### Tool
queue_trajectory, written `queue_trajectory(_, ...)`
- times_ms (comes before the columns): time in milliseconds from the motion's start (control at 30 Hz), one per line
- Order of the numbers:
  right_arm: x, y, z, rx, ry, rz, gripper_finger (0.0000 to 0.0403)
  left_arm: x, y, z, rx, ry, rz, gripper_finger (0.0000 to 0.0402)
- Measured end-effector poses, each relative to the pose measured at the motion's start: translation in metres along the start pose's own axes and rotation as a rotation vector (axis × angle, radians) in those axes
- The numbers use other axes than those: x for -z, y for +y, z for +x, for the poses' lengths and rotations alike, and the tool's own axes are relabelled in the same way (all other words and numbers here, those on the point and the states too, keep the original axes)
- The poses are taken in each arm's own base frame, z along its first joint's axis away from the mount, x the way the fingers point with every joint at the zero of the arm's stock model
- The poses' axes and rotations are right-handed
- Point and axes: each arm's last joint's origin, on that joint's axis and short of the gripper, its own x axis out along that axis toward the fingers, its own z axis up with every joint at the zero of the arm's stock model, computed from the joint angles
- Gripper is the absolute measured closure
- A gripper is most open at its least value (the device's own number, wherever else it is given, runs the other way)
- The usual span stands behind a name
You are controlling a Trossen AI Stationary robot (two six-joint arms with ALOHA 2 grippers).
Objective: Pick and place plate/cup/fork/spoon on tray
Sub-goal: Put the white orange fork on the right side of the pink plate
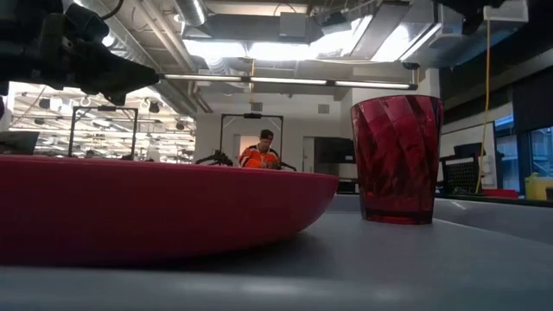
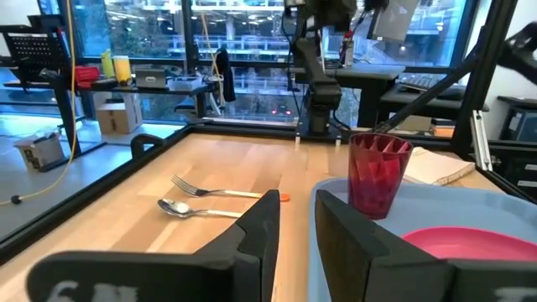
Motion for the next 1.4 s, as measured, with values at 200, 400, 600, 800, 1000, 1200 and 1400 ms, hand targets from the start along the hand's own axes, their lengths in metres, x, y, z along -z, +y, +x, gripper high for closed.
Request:
queue_trajectory(200, -0.055, 0.006, 0.012, 0.282, 0.16, 0.035, 0.0311, 0.0, 0.0, 0.0, 0.0, 0.0, 0.0, 0.0331)
queue_trajectory(400, -0.104, 0.017, 0.042, 0.352, 0.278, 0.023, 0.0311, 0.0, 0.0, 0.0, 0.0, 0.001, 0.001, 0.0331)
queue_trajectory(600, -0.087, 0.016, 0.11, 0.377, 0.55, -0.026, 0.0311, 0.0, 0.0, 0.0, 0.0, 0.001, 0.001, 0.0331)
queue_trajectory(800, -0.052, -0.031, 0.14, 0.643, 0.91, 0.105, 0.0311, 0.0, 0.0, 0.0, -0.001, 0.001, 0.001, 0.0331)
queue_trajectory(1000, -0.038, -0.076, 0.156, 0.599, 1.064, 0.262, 0.0311, 0.0, 0.0, 0.0, -0.001, 0.001, 0.001, 0.0331)
queue_trajectory(1200, -0.025, -0.092, 0.179, 0.565, 1.042, 0.28, 0.0311, 0.0, 0.0, 0.0, -0.001, 0.001, 0.001, 0.0331)
queue_trajectory(1400, -0.006, -0.098, 0.207, 0.531, 1.017, 0.304, 0.0311, 0.0, 0.0, 0.0, 0.0, 0.0, 0.001, 0.0331)
